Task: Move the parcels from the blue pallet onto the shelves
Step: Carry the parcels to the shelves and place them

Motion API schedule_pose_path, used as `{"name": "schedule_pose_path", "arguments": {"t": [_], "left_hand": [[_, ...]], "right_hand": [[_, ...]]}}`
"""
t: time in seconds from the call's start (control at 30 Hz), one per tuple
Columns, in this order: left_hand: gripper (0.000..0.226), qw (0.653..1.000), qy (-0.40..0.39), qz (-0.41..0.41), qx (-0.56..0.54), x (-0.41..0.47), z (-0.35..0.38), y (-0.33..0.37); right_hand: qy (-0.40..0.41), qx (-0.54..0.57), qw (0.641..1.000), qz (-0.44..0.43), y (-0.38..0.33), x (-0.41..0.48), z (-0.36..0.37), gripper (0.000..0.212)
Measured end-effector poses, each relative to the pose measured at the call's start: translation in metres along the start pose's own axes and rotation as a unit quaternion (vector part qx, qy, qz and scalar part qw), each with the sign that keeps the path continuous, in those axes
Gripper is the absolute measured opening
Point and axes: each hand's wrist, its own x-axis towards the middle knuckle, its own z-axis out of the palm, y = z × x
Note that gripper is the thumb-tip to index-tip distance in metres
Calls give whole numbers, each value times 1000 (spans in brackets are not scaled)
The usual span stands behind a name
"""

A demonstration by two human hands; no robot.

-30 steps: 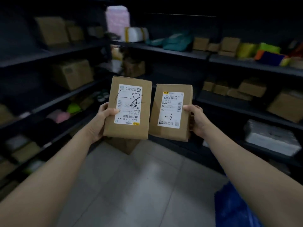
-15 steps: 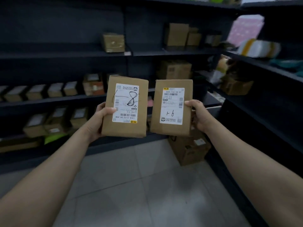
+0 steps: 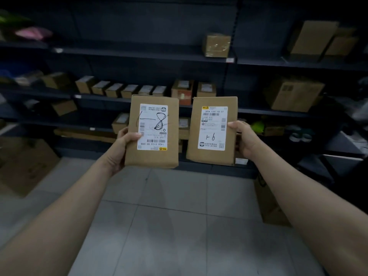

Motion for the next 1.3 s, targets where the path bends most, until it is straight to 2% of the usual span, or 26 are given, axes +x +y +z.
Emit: {"name": "schedule_pose_path", "arguments": {"t": [0.27,0.43,0.67,0.83,1.0,1.3], "left_hand": [[73,1000,27,5,-11,40,-72,19],[58,1000,18,12,-4,92,-123,59],[66,999,16,34,2,158,-184,101],[66,1000,30,3,2,205,-223,98],[68,997,72,-36,-11,251,-252,79],[78,977,193,-77,-47,294,-335,46]], "right_hand": [[-19,-22,1000,-3,1,55,85,64],[-20,-35,999,-12,-17,97,150,70],[-10,-42,999,0,-12,150,223,73],[-13,-45,999,12,-8,191,259,68],[-24,-76,996,29,-9,248,291,68],[-116,-159,978,71,6,347,387,72]]}}
